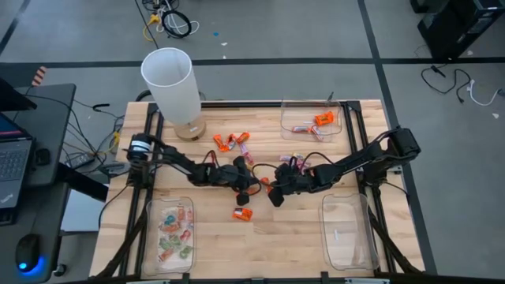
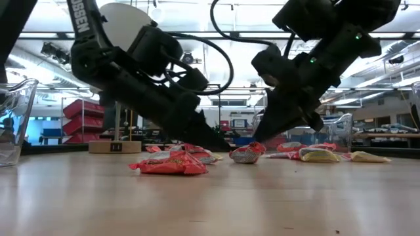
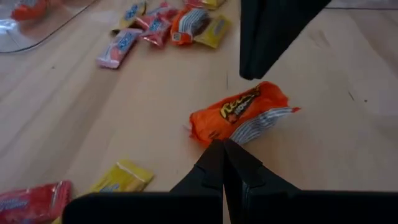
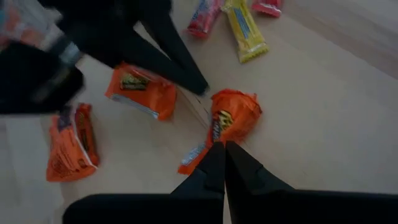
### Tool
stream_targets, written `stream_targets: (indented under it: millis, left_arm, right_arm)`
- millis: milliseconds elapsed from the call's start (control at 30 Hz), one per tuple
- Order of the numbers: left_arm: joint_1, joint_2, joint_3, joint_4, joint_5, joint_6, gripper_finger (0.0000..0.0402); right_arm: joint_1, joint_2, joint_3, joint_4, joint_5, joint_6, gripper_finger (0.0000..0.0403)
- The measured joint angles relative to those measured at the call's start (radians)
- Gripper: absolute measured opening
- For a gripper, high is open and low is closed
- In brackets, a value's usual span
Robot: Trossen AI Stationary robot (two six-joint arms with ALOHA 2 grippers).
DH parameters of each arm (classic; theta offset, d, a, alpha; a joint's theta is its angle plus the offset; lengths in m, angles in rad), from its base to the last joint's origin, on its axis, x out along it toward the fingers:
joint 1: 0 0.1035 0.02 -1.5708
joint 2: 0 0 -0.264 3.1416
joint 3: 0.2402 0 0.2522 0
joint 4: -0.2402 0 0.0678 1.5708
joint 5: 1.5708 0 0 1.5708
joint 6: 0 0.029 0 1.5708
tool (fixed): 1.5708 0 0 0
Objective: Sort candy
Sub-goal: Put the large orange chocolate bar into the top right transparent bin
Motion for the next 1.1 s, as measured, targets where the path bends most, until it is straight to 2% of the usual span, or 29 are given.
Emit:
stream_targets:
  millis: [333,467,700,1100]
  left_arm:
    - [0.022,0.009,0.009,0.032,-0.009,0.006,0.0000]
    - [0.036,0.040,0.007,0.069,0.044,0.005,0.0000]
    - [0.034,0.052,0.009,0.121,0.062,0.003,0.0000]
    - [0.034,0.058,0.010,0.093,0.092,0.109,0.0000]
  right_arm:
    - [0.007,0.001,0.000,0.008,0.001,-0.023,0.0000]
    - [0.006,0.001,0.000,0.046,0.031,-0.051,0.0000]
    - [0.006,0.003,0.000,0.059,0.046,-0.061,0.0000]
    - [0.007,0.113,0.001,0.176,0.026,-0.053,0.0000]
